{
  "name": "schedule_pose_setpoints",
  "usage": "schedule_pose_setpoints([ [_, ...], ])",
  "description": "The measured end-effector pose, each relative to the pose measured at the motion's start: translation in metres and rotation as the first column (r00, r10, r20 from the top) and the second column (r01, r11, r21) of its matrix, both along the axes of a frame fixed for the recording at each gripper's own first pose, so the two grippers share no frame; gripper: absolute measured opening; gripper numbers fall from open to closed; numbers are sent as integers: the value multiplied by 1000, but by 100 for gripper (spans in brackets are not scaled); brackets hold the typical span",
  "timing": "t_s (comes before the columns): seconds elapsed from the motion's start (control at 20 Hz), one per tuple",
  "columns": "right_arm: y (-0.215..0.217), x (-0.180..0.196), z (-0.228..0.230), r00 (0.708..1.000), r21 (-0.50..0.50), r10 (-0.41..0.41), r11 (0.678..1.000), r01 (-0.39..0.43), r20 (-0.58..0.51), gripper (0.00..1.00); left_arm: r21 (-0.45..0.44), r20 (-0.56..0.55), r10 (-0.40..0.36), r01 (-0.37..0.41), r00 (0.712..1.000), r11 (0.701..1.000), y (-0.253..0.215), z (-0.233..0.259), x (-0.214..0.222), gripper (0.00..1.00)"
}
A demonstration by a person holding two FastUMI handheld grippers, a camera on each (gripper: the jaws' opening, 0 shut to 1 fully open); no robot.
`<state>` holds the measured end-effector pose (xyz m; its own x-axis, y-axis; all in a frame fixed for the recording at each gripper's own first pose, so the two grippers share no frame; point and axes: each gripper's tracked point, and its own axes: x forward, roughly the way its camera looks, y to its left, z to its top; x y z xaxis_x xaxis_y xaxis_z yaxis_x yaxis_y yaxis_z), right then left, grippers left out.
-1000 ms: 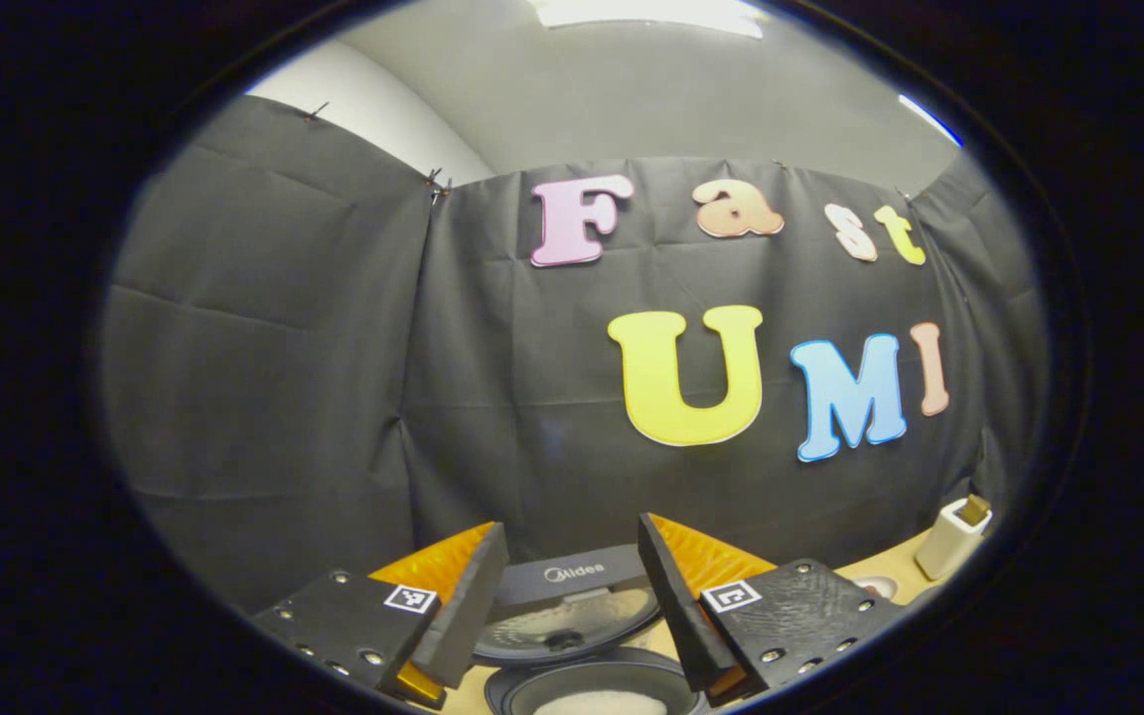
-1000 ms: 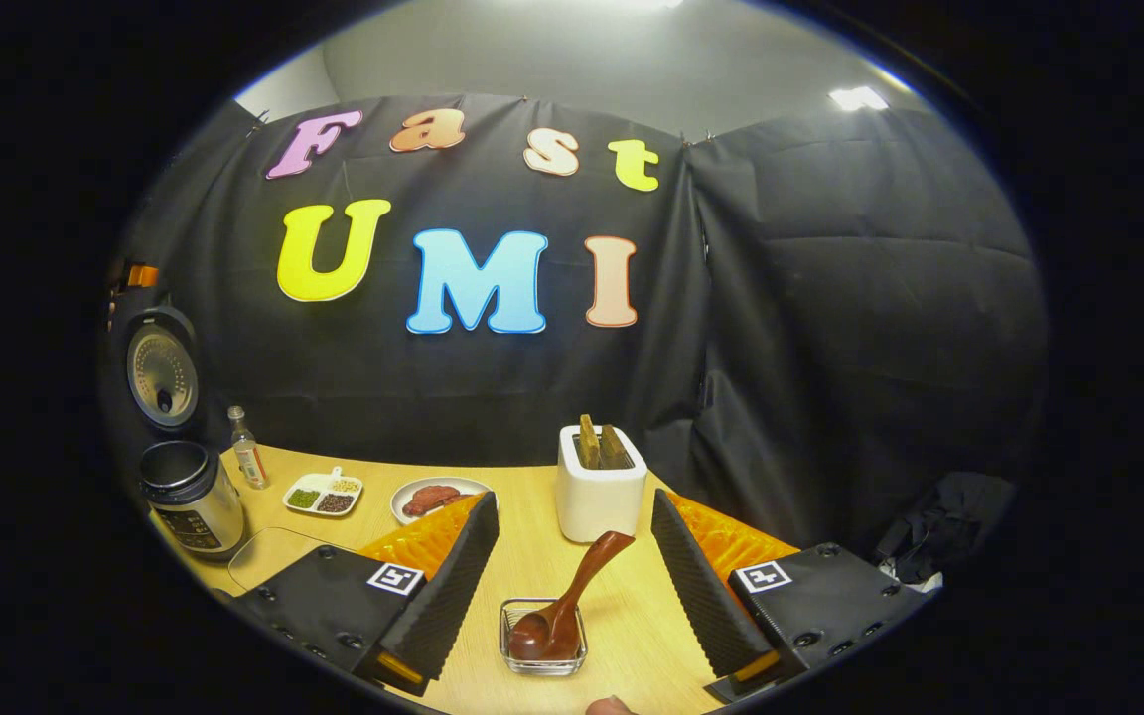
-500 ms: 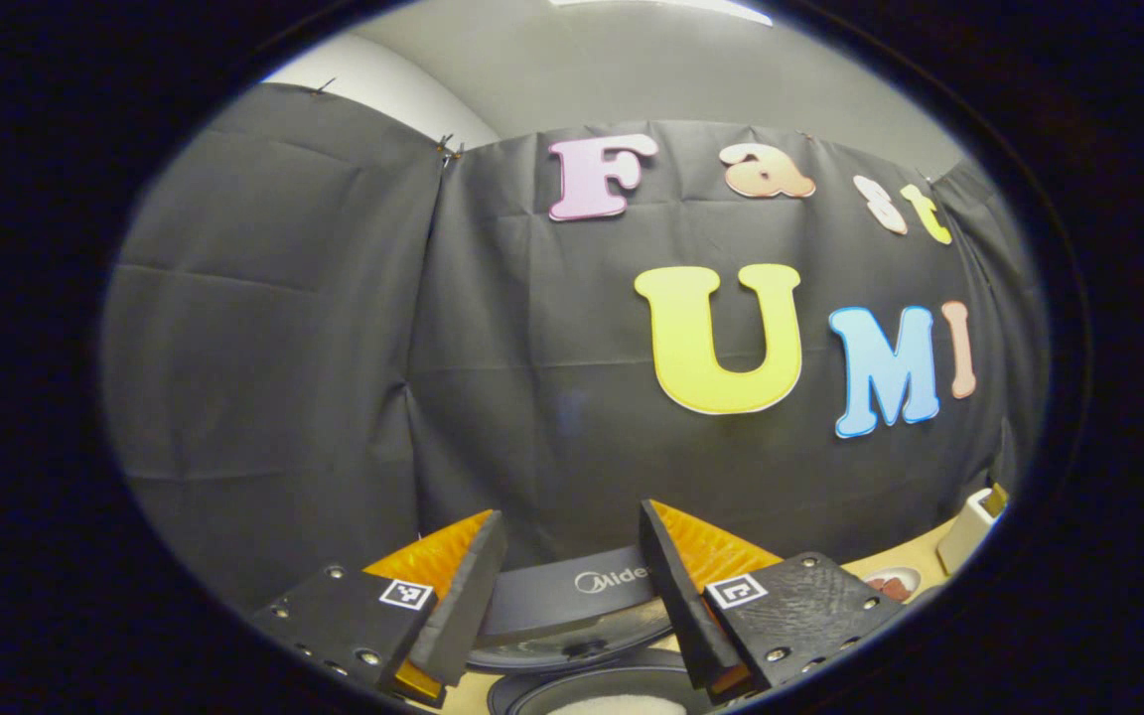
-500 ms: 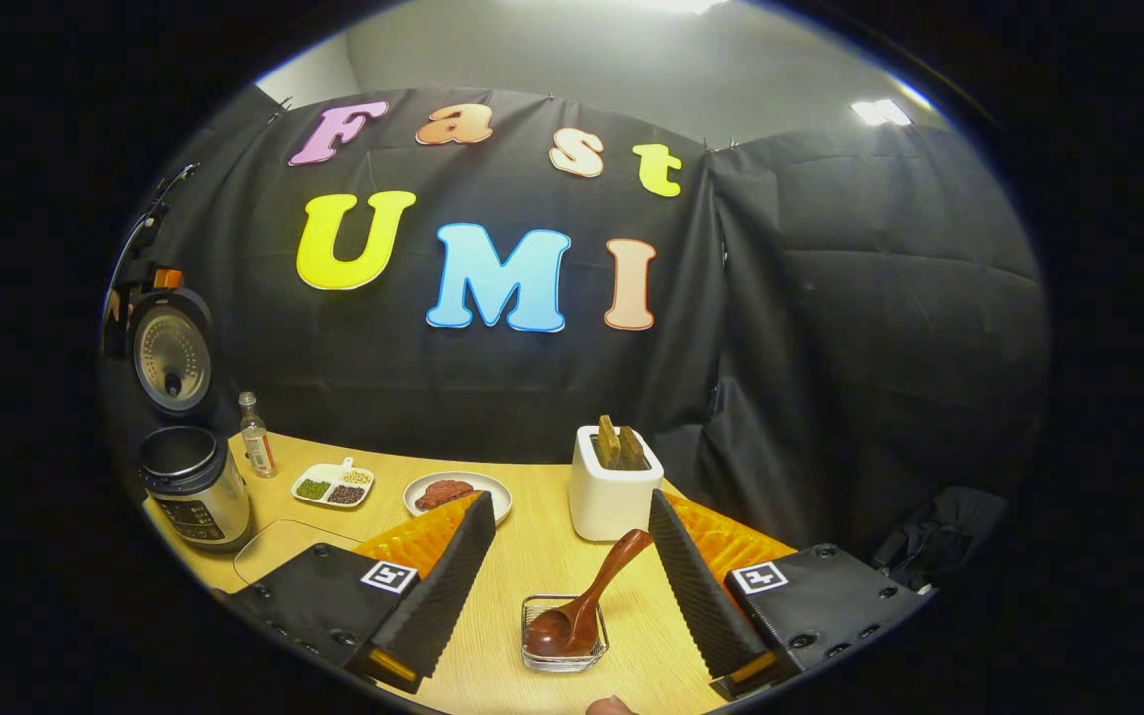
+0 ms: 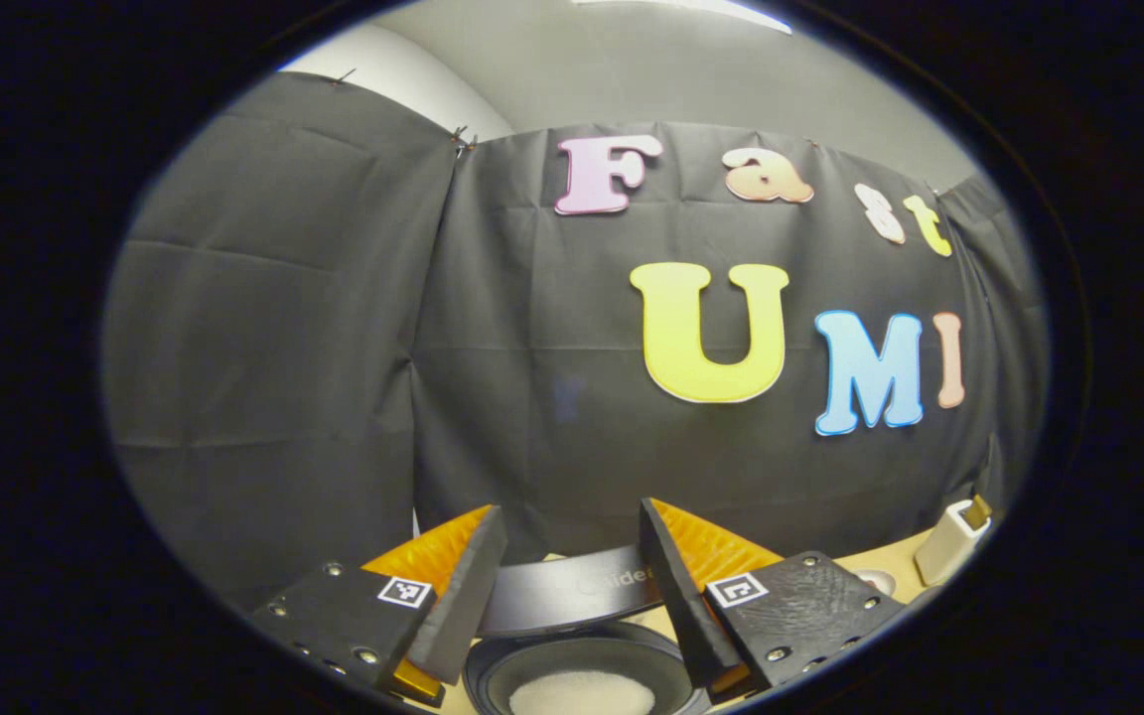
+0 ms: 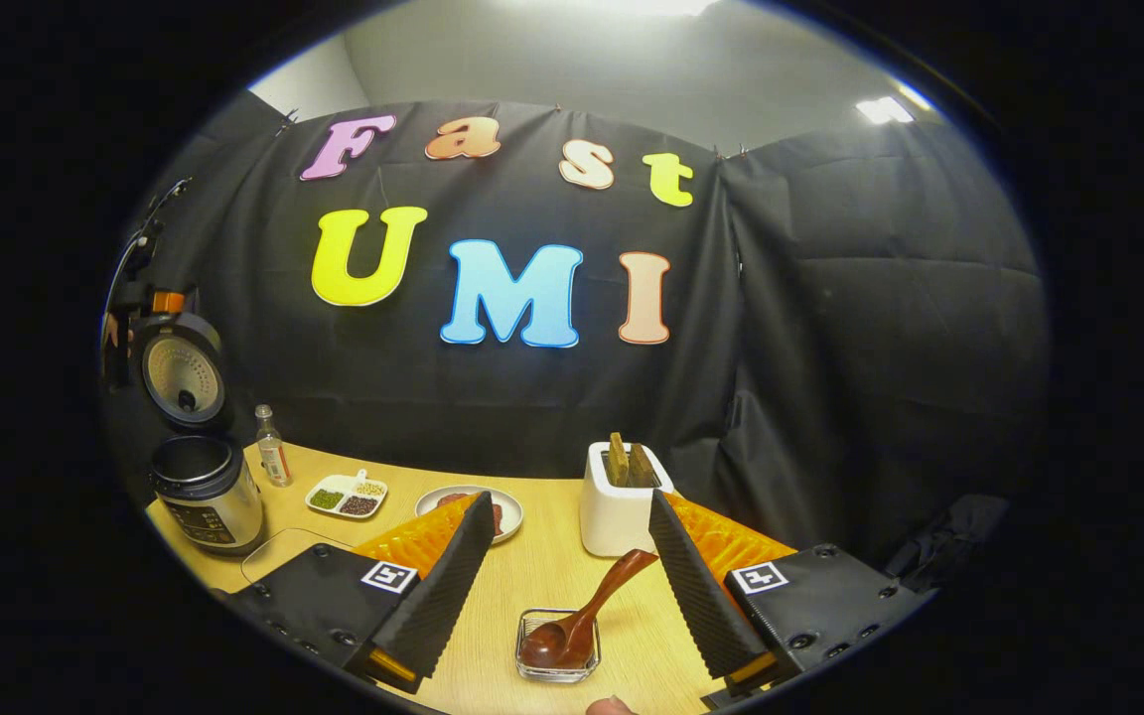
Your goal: Close the left gripper, press the button to open the rice cooker; take a wooden spoon from the chopstick holder with the right hand, scoop a spoonful of rice and pour it into the rice cooker, then put the wooden spoon back into the chopstick holder.
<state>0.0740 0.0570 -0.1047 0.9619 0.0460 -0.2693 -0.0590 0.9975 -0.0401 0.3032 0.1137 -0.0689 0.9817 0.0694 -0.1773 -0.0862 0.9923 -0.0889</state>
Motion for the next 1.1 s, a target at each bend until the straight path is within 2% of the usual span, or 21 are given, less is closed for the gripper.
schedule_pose_setpoints([
  [0.6, -22, 2, -3, 998, 32, 68, 997, -68, 4, 99, 4, -82, -22, 23, 996, 1000, -45, -53, -92, 84],
  [1.1, -42, -6, -10, 998, 48, 57, 997, -56, -11, 99, 15, -145, -31, 33, 989, 999, -65, -100, -135, 84],
])
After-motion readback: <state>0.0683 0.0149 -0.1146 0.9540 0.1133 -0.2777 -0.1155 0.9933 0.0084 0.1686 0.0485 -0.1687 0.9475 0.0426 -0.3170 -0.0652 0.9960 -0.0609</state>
